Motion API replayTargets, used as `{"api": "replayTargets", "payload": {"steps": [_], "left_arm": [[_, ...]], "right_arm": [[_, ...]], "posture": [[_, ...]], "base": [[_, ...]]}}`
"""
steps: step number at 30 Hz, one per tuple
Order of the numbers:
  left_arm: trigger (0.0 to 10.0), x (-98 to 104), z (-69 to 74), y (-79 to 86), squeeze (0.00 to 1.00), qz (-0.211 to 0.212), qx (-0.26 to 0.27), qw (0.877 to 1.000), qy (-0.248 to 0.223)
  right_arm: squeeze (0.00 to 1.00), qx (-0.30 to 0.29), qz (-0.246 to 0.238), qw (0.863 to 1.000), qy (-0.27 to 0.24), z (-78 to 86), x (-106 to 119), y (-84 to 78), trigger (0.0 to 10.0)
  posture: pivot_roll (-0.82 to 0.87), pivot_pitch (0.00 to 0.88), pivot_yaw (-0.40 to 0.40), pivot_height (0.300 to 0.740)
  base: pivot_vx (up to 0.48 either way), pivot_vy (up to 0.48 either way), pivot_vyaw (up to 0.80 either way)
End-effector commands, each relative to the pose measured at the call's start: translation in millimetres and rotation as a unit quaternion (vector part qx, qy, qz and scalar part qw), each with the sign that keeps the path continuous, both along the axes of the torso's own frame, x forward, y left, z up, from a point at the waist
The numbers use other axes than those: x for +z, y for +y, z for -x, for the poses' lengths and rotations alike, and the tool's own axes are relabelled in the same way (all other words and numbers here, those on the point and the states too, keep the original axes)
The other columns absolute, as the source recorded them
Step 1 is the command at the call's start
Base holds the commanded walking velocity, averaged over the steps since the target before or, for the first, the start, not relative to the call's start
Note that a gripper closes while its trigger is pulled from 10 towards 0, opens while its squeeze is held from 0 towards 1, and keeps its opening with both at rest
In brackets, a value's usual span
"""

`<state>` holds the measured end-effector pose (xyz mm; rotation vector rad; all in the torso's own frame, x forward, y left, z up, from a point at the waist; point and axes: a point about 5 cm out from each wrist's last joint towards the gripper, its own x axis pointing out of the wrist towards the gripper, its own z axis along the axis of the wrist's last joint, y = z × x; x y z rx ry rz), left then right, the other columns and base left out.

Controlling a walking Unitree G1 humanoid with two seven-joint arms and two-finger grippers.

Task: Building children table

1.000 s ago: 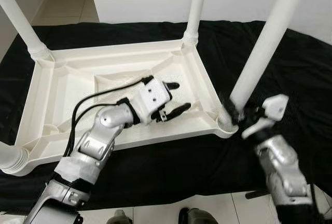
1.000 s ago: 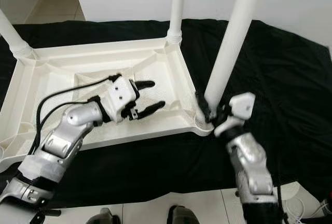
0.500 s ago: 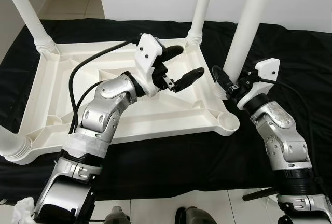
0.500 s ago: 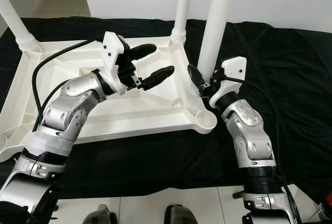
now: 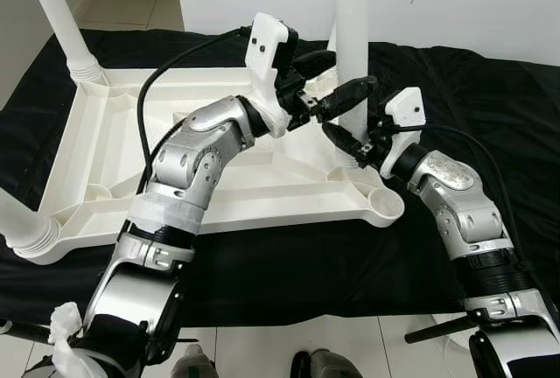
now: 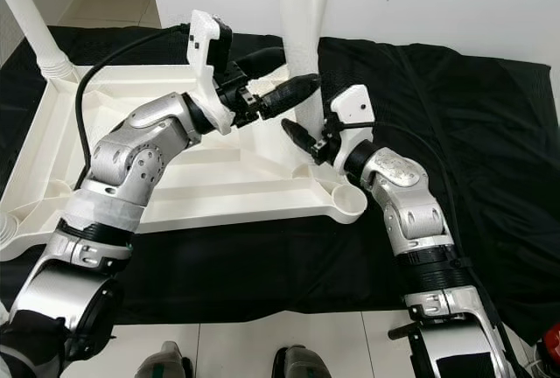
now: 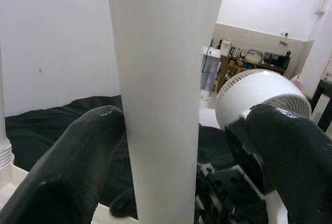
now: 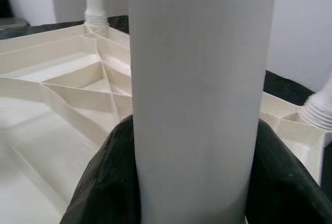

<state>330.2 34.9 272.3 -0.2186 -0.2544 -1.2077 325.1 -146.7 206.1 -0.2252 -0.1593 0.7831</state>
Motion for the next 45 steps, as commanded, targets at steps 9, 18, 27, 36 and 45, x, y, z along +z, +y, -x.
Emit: {"api": "replayTargets", "payload": {"steps": [9,18,27,36,45], "left_arm": [[10.0,15.5,5.5,-6.7,0.0,0.045,-0.111,0.991,0.059],[0.0,25.5,10.6,-0.9,0.0,0.097,-0.174,0.977,0.077],[0.0,28.8,9.4,1.2,0.0,0.098,-0.172,0.977,0.081],[10.0,27.9,2.5,0.1,0.0,0.056,-0.101,0.992,0.053],[10.0,23.9,-12.0,-2.4,0.0,-0.029,0.052,0.998,-0.007]], "right_arm": [[0.0,0.063,0.036,0.997,0.036,5.6,-10.5,-7.0,10.0],[0.0,0.074,0.041,0.995,0.061,11.1,-17.2,-18.2,10.0],[0.0,0.09,0.027,0.991,0.096,10.5,-21.0,-15.7,10.0],[0.0,0.085,0.001,0.991,0.1,9.2,-19.9,-12.3,10.0],[1.0,-0.024,-0.034,0.996,0.082,-10.5,-17.5,-20.9,10.0]], "posture": [[0.03,0.0,-0.038,0.74],[0.02,0.0,-0.03,0.74],[0.02,0.0,-0.039,0.74],[0.04,0.0,-0.043,0.74],[0.06,0.0,-0.047,0.74]], "base": [[0.0,0.0,0.0],[0.0,0.0,0.0],[0.0,0.0,0.0],[0.0,0.0,0.0],[0.0,0.0,0.0]]}}
